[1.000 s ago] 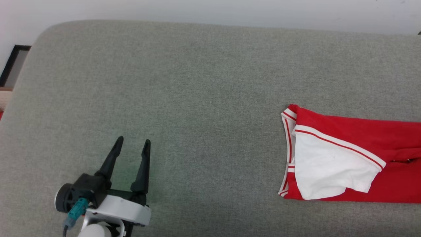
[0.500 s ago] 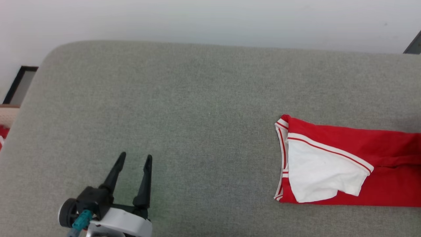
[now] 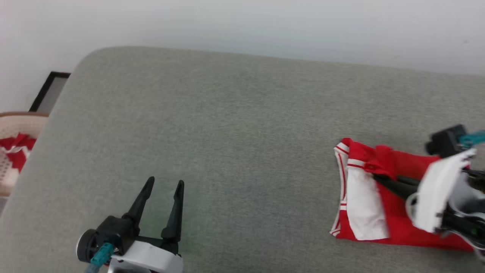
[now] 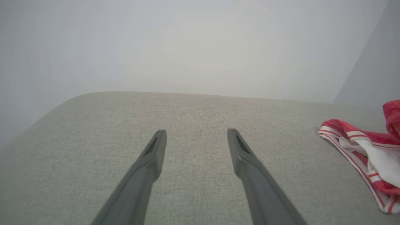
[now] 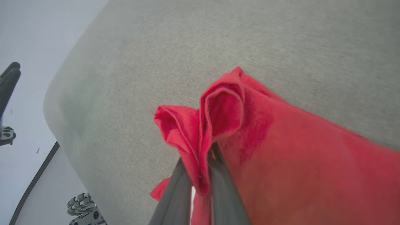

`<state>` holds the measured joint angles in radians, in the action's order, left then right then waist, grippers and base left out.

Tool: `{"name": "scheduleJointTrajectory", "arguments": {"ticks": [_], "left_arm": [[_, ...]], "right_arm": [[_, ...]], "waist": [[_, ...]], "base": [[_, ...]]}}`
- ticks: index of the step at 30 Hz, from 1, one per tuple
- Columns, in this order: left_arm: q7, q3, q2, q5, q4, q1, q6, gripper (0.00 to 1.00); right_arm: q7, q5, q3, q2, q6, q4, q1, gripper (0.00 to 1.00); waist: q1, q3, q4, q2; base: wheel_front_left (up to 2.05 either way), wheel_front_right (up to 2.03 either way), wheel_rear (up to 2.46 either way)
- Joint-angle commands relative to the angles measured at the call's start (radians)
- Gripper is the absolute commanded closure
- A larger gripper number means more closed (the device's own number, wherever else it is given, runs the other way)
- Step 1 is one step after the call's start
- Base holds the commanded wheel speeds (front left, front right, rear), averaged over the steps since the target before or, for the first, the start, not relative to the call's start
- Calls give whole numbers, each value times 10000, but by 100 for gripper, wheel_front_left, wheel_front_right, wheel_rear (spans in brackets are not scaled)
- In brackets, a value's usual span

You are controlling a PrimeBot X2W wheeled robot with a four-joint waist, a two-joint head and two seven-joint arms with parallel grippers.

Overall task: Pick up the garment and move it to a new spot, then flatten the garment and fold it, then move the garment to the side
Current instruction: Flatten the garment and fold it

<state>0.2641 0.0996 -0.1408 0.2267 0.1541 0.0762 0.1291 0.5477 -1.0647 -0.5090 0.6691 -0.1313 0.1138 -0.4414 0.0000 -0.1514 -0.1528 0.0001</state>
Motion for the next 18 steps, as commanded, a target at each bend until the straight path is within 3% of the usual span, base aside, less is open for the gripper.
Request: {"name": "scheduleJointTrajectory", "arguments": {"ticks": [1, 8, 15, 16, 18], "left_arm": [[-6, 27, 18, 34, 2, 25, 23, 0], [-6, 110, 150, 111, 48, 163, 23, 0], [-6, 45, 188, 192, 95, 192, 23, 0], [-6, 10, 184, 199, 102, 160, 23, 0], [-6, -34, 178, 217, 117, 107, 23, 0]], "right_arm": [[59, 232, -49, -232, 14, -4, -188, 100], [74, 1612, -396, -1394, 12, 821, -839, 100], [-368, 2166, -630, -1820, 14, 1838, -968, 100], [-428, 2136, -666, -1896, 12, 1929, -951, 93], [-588, 2000, -676, -1986, 14, 2050, -930, 31]], "waist": [[0, -107, -231, -1], [0, -288, -581, -1], [0, -296, -639, -1], [0, -269, -593, -1], [0, -208, -473, -1]], "base": [[0, 0, 0], [0, 0, 0], [0, 0, 0], [0, 0, 0], [0, 0, 0]]}}
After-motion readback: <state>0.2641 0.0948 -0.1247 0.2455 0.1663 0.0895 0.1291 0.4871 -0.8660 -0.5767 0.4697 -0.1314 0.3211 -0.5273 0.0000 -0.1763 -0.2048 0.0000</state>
